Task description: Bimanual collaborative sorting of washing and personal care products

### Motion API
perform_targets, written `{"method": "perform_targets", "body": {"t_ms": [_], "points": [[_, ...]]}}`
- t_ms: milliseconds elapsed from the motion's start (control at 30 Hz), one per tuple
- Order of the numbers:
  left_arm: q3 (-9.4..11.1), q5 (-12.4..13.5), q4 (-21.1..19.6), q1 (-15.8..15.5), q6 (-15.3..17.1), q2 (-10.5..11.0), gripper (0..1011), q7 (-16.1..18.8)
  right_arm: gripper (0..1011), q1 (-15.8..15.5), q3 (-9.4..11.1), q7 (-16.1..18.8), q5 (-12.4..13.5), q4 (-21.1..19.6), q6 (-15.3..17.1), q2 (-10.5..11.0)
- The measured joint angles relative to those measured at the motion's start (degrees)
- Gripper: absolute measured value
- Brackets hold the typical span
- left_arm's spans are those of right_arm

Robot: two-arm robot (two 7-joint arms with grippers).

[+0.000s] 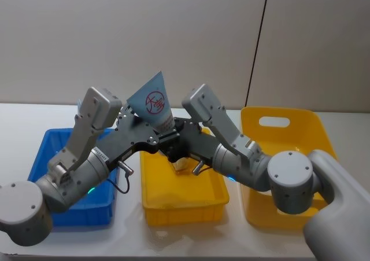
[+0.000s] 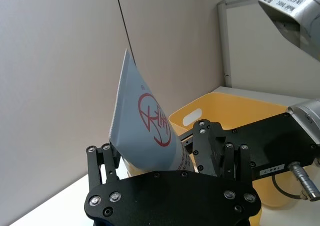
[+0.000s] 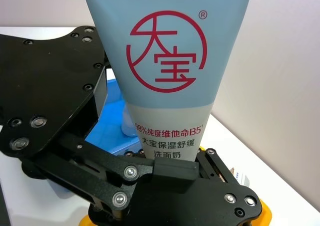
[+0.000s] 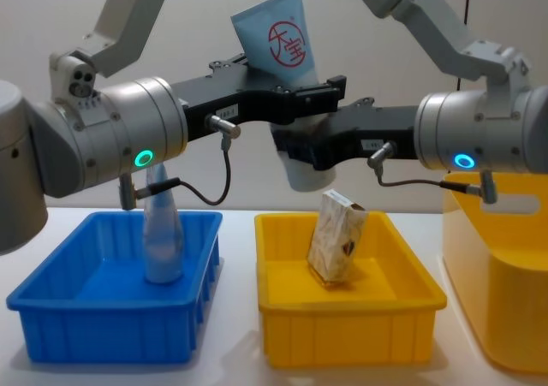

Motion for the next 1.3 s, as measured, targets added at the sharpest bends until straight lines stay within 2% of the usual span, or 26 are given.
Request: {"method": "perform_targets", "body": {"t_ms": [367,733,1300], "points": [[0.00,0.00,0.00,0.00,0.00,0.01,1001,0.00,205,-0.81,0.21,-1.93,-0.13,-0.31,-0.03,0.01],[0.00,0.00,0.00,0.00,0.00,0.00,1001,0.00,186,-1.62,1.14,-3.79,-0.59,-0.06,0.21,-0.11],[0.00,0.00,0.00,0.00,0.00,0.00,1001,0.00,179,-3.76,4.86,-8.40,-1.02,-1.38,1.14,-0.03]]}}
